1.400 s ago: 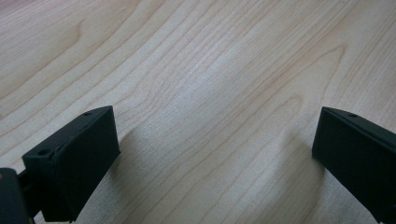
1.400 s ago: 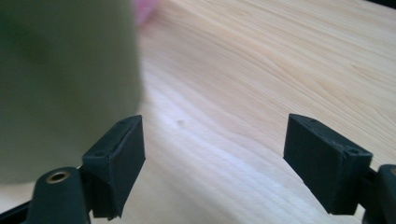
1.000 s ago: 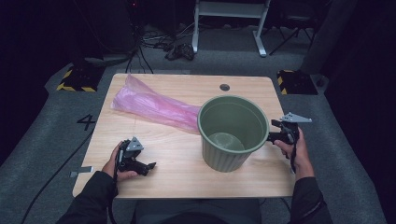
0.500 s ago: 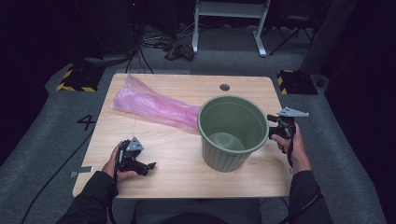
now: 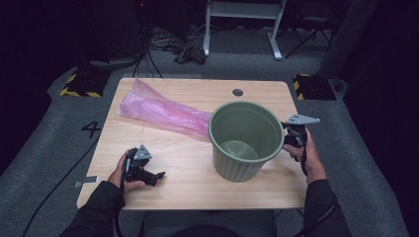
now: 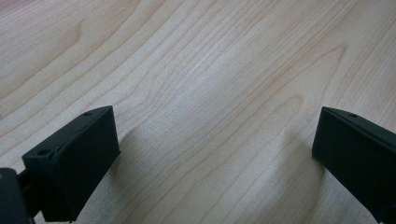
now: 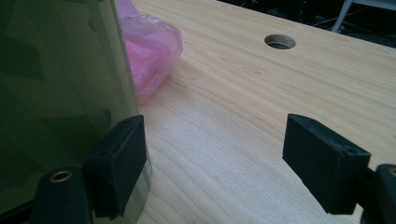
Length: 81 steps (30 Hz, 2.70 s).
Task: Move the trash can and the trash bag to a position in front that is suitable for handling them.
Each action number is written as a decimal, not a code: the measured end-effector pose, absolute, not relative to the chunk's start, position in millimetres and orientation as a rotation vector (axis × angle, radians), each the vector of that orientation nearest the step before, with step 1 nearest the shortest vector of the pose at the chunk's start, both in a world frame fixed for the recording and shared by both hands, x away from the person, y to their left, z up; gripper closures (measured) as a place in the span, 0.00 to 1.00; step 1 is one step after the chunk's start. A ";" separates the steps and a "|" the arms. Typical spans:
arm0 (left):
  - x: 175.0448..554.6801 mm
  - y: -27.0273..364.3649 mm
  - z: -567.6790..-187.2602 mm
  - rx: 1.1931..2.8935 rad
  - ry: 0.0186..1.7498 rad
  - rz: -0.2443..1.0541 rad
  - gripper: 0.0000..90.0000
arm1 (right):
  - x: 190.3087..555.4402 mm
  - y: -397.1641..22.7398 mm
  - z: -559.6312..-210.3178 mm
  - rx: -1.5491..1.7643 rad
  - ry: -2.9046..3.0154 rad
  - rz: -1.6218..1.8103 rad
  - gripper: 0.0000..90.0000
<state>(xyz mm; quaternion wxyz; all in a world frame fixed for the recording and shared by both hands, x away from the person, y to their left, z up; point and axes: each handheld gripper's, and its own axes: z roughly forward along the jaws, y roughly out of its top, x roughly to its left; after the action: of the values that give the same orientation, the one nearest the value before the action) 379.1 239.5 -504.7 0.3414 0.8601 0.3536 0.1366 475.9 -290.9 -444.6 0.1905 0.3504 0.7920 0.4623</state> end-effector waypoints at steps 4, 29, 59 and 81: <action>379.1 239.5 -504.7 2.237 0.920 0.355 0.00 | 470.6 -289.5 -446.1 0.981 2.227 1.299 0.25; 377.2 238.1 -504.4 2.235 0.934 0.365 0.00 | 401.2 -273.3 -456.7 0.685 2.481 1.209 0.20; 376.9 236.7 -504.4 2.238 0.927 0.366 0.00 | 384.2 -172.7 -456.0 0.429 2.565 1.320 0.17; 377.0 235.1 -504.7 2.241 0.913 0.364 0.00 | 394.6 -136.3 -459.9 0.381 2.542 1.282 0.20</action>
<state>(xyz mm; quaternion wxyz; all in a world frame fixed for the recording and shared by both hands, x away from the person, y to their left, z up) 377.0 235.1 -504.7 0.3404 0.8610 0.3510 0.1399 394.6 -136.3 -459.9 0.1339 0.1316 0.8770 0.4424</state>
